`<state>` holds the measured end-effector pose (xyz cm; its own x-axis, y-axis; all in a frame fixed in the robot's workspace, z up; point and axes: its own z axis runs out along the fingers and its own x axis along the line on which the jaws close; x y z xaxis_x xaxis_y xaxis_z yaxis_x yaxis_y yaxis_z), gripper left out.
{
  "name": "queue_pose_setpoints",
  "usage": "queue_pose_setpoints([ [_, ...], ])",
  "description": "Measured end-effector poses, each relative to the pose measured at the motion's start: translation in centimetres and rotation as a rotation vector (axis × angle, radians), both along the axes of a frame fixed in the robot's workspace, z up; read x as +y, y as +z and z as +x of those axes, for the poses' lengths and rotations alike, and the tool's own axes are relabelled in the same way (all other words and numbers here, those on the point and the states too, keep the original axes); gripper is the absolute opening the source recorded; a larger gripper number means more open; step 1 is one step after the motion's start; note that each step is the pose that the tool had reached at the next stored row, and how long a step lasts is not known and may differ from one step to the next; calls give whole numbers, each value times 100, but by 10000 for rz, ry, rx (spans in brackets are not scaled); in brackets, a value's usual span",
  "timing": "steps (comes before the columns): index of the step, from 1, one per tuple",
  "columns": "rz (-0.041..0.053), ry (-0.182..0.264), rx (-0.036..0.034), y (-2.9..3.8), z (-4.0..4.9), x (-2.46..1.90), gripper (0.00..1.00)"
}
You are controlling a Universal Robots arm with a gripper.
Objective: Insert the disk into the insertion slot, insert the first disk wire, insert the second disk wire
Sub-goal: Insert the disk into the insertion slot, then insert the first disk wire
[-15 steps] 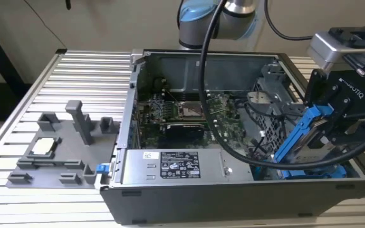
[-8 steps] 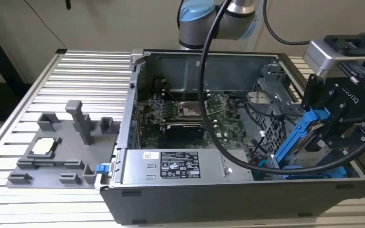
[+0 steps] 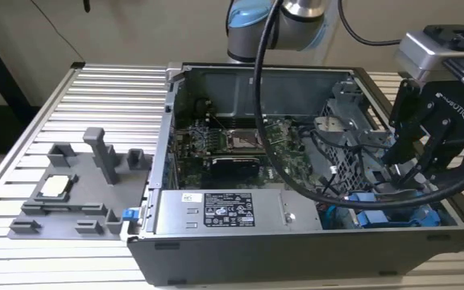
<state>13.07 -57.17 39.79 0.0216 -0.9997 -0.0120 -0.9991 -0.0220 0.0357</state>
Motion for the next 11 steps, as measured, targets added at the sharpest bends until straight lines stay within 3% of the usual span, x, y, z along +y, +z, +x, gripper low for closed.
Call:
queue_pose_setpoints([
  [2,-4,1,-2,65,-1,3,46],
  [3,3,1,-51,63,-6,6,46],
  [11,100,1,-1501,65,-59,28,46],
])
